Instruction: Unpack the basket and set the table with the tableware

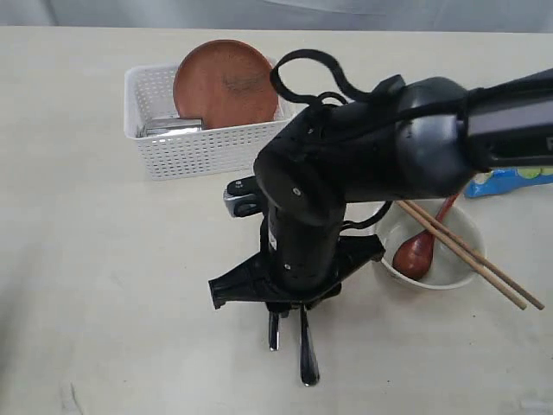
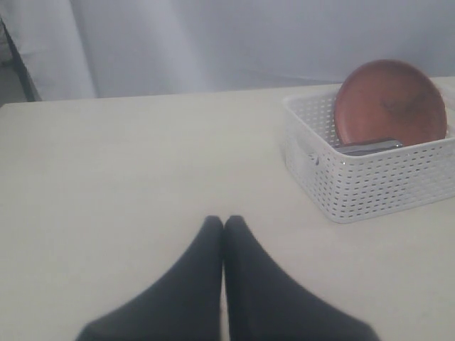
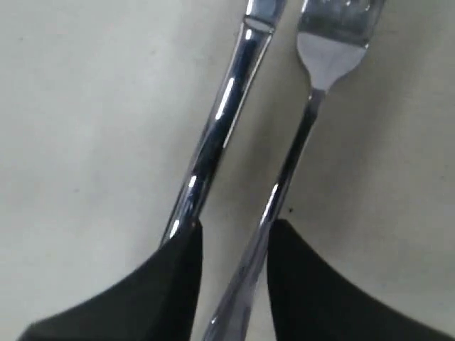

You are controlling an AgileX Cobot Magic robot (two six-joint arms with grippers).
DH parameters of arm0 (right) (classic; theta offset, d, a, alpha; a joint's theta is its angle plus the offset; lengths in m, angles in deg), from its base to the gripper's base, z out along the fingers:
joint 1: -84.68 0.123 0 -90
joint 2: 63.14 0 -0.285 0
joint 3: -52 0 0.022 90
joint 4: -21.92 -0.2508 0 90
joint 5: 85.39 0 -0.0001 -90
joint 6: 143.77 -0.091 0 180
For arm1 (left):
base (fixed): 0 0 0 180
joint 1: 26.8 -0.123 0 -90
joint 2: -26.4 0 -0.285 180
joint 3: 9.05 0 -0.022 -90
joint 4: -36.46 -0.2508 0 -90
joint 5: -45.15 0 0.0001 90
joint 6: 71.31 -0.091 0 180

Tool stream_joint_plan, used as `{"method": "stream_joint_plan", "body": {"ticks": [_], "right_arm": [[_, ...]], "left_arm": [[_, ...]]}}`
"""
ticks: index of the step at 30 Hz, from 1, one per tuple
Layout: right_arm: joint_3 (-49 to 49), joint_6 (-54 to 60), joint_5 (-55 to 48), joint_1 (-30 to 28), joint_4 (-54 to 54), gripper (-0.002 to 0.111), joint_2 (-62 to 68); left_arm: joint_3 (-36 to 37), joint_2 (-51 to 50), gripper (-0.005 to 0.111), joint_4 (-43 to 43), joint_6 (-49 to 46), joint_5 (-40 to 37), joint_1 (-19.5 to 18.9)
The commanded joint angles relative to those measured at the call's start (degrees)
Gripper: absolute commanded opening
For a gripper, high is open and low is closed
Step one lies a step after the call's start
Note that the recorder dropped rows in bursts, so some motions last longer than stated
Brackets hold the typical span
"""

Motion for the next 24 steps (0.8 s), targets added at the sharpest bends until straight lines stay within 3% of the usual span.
{"method": "stream_joint_plan", "body": {"ticks": [1,4,9,15,18,24], "right_arm": [[0.22,-2.15,0.18,0.12,4.93,0.032,1.09],[0.22,-5.07,0.91,0.12,8.04,0.04,1.23],[0.22,-5.78,4.54,0.12,8.43,0.039,4.07],[0.22,-5.78,4.5,0.12,10.2,0.009,4.77],[0.22,-6.27,4.92,0.12,11.48,0.0,4.77],[0.22,-11.4,5.06,0.12,16.82,0.0,4.77]], "left_arm": [[0.11,0.18,0.0,0.13,-0.06,0.59,0.4],[0.11,0.18,0.0,0.13,-0.06,0.59,0.4],[0.11,0.18,0.0,0.13,-0.06,0.59,0.4],[0.11,0.18,0.0,0.13,-0.06,0.59,0.4],[0.11,0.18,0.0,0.13,-0.06,0.59,0.4],[0.11,0.18,0.0,0.13,-0.06,0.59,0.4]]}}
